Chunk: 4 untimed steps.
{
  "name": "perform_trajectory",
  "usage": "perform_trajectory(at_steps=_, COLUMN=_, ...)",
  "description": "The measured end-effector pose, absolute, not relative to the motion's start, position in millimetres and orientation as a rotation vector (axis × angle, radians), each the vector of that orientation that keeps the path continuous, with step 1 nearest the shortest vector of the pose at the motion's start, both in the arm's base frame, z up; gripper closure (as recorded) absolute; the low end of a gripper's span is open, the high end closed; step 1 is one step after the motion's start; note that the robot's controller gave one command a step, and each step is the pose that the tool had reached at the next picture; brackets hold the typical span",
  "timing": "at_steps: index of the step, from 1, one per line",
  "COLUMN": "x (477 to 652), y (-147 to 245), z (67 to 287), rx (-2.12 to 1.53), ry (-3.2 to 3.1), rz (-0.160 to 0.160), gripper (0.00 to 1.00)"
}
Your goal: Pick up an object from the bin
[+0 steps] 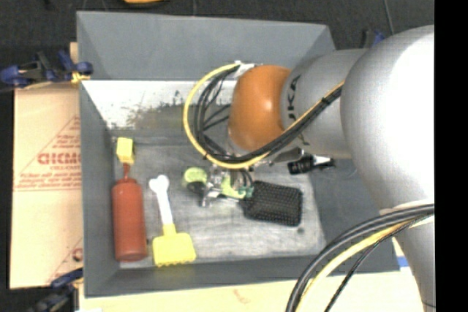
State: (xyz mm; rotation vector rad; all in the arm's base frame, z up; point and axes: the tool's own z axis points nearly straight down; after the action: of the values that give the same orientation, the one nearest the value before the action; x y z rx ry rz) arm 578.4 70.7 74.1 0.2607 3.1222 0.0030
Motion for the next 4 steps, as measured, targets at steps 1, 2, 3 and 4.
perform_trajectory(at_steps=1, x=578.5, y=71, z=75, rx=0.261, ry=3.122, rz=0.003, gripper=1.00)
perform_trajectory(at_steps=2, x=576.8, y=70, z=80, rx=0.262, ry=3.129, rz=0.001, gripper=1.00)
perform_trajectory(at_steps=3, x=574.7, y=70, z=100, rx=0.263, ry=3.138, rz=-0.001, gripper=1.00)
perform_trajectory(at_steps=4, x=576.7, y=70, z=123, rx=0.262, ry=3.131, rz=0.001, gripper=1.00)
